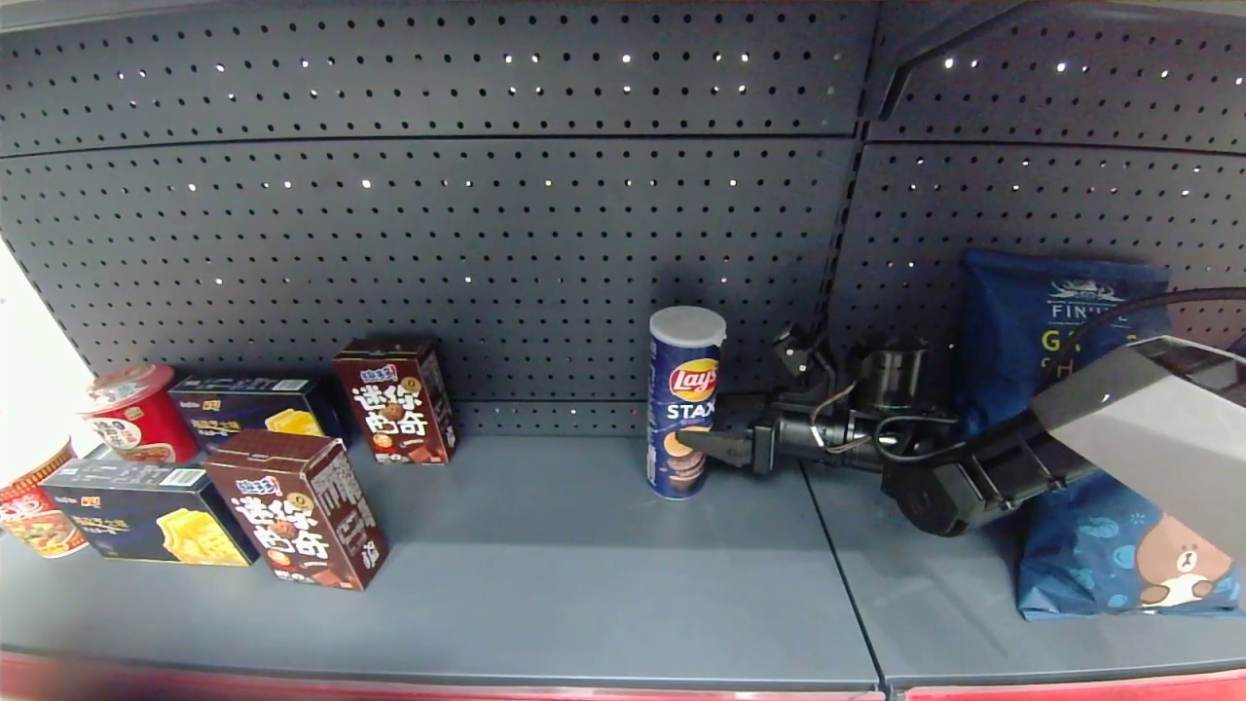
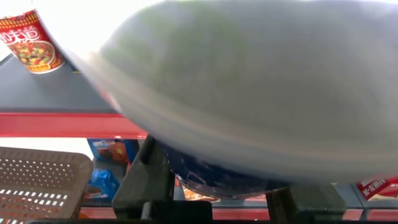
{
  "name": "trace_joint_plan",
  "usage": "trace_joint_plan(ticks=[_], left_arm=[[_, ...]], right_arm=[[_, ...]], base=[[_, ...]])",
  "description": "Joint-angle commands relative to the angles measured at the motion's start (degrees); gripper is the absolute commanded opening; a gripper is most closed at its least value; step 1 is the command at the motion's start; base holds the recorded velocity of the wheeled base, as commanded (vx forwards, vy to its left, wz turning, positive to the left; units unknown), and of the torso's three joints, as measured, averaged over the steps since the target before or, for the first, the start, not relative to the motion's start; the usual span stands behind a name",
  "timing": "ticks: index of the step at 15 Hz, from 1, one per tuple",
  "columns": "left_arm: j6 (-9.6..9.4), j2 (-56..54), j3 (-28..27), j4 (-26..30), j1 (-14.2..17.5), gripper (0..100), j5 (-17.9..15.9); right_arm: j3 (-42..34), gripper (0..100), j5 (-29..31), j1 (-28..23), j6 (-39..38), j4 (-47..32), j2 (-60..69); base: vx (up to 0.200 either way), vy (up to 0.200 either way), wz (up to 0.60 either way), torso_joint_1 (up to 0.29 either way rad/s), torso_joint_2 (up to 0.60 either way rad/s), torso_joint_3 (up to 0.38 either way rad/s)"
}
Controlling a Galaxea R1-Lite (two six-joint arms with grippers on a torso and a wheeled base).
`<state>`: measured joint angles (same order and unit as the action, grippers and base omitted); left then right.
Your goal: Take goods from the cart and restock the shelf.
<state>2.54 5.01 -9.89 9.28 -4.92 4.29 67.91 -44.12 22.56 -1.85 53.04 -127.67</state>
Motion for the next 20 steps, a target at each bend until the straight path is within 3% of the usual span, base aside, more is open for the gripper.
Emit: trace_joint_plan(ticks=[1, 12, 13, 17, 20], left_arm=[[0.01, 0.0, 0.0, 0.0, 0.0, 0, 0.0], [-0.16, 0.1, -0.2, -0.3, 0.0, 0, 0.0], [-0.16, 0.0, 0.0, -0.4, 0.0, 0, 0.0], [-0.16, 0.0, 0.4, -0.4, 0.0, 0, 0.1], [-0.43, 0.0, 0.4, -0.5, 0.0, 0, 0.1]], right_arm=[[1.9, 100, 0.0, 1.0, -0.1, 0.0, -2.1], [10.2, 100, 0.6, 2.9, -2.1, 0.0, -9.3], [10.6, 0, 0.8, 2.9, -2.2, -0.6, -9.3], [9.3, 0, 3.8, 3.6, -2.2, -0.5, -6.2], [2.4, 0, 6.6, 4.7, -2.1, -0.8, 1.5]], base=[[0.000, 0.000, 0.00, 0.000, 0.00, 0.000], [0.000, 0.000, 0.00, 0.000, 0.00, 0.000], [0.000, 0.000, 0.00, 0.000, 0.00, 0.000], [0.000, 0.000, 0.00, 0.000, 0.00, 0.000], [0.000, 0.000, 0.00, 0.000, 0.00, 0.000]])
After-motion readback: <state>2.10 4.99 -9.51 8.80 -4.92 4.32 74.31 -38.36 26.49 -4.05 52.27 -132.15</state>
